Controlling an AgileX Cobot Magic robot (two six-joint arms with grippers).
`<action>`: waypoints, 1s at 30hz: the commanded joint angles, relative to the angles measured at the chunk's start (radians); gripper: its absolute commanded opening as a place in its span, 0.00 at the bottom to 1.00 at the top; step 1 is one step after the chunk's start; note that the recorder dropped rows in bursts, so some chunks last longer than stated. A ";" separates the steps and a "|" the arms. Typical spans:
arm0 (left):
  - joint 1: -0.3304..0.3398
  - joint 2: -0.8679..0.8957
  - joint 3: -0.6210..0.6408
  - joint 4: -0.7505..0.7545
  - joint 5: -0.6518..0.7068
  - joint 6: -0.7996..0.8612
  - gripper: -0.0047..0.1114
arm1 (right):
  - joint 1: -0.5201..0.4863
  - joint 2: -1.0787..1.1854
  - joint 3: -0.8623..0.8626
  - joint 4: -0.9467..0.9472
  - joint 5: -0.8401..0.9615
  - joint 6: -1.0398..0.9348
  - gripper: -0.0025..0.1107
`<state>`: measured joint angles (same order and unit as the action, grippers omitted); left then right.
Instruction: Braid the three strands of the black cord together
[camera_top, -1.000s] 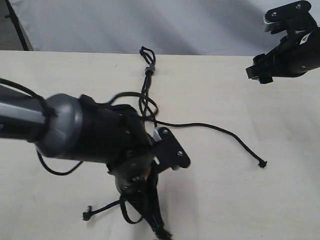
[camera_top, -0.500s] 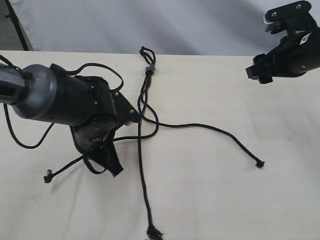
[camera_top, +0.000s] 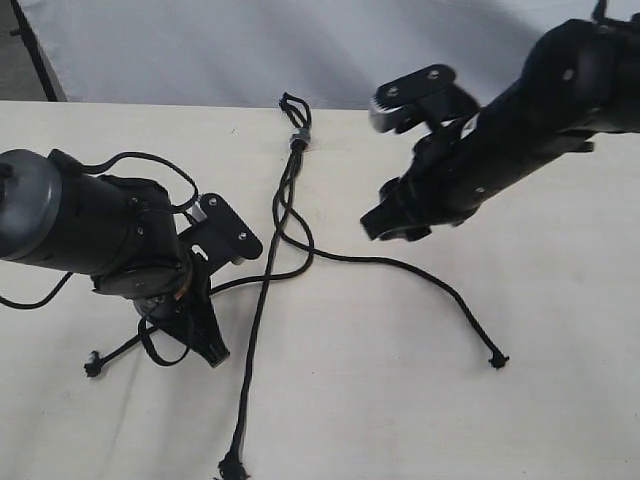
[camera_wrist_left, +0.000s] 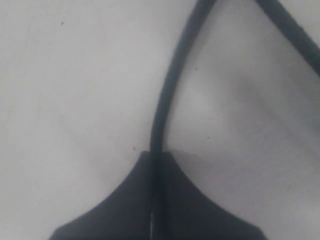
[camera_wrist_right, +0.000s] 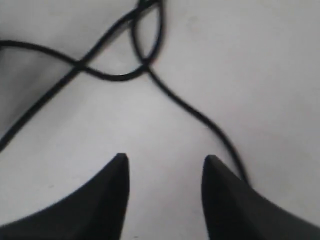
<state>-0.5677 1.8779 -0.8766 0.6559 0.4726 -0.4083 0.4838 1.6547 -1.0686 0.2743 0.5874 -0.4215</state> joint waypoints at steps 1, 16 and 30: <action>-0.002 0.028 0.025 -0.066 -0.042 -0.008 0.04 | 0.188 0.010 0.004 0.027 0.032 -0.002 0.11; -0.002 0.028 0.030 -0.077 -0.042 -0.014 0.04 | 0.379 0.025 0.217 0.099 -0.187 0.078 0.02; -0.002 0.028 0.030 -0.081 0.002 -0.018 0.04 | 0.628 0.025 0.310 0.143 -0.415 0.233 0.43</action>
<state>-0.5677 1.8755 -0.8703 0.6443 0.4615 -0.4120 1.0816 1.6797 -0.7641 0.4136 0.2094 -0.2019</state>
